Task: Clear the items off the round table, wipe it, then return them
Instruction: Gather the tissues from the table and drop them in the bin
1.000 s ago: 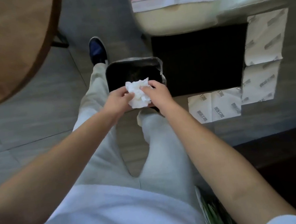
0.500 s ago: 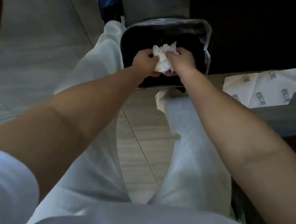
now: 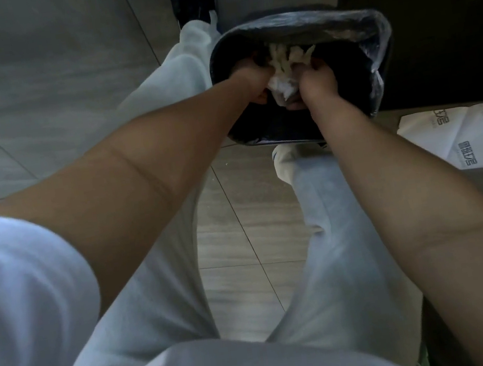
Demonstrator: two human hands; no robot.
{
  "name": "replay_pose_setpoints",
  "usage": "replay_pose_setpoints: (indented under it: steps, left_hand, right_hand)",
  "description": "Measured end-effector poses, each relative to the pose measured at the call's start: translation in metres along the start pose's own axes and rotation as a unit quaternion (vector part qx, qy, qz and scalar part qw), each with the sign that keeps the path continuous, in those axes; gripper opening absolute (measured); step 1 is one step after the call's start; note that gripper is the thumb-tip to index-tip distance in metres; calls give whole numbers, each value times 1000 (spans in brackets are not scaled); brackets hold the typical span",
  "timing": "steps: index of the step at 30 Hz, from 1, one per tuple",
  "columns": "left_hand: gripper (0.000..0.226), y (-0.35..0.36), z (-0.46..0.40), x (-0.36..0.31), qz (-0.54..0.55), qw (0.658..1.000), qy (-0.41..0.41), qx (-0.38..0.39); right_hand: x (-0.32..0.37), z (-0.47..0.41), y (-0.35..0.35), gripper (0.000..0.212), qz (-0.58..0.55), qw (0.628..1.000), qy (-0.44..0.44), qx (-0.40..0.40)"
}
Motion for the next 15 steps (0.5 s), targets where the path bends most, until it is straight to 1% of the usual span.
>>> replay_pose_setpoints:
  steps: [3,5,7,11,12,13,15]
  left_hand:
    - [43,-4,3,-2,-10,1000,-12,-8]
    - [43,-5,8,-5,-24,1000,-11,-10]
    - [42,-6,17,-7,-39,999,-3,-8]
    - [44,-6,43,-11,-80,996,33,-21]
    - [45,-6,53,-11,-89,995,47,-25]
    - [47,-7,62,-11,-92,994,58,-29]
    - [45,-7,82,-12,-84,993,72,-36]
  right_hand:
    - [6,4,-2,42,37,999,6,12]
    - [11,8,-4,49,65,998,-10,11]
    - [16,17,-6,52,85,996,-25,14]
    - [22,47,-11,39,104,993,-49,10]
    - [22,57,-12,39,104,993,-55,11]
    - [22,68,-13,39,106,993,-57,11]
    - [23,91,-18,32,130,989,-71,1]
Point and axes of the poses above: each hand's wrist, its own z-axis away from the middle knuckle, its own y-axis out of the palm, x = y × z, the point moved 2 cm from there along -z, towards the middle knuckle, and after that the axes turned 9 degrees about x, right-handed, at the moved point
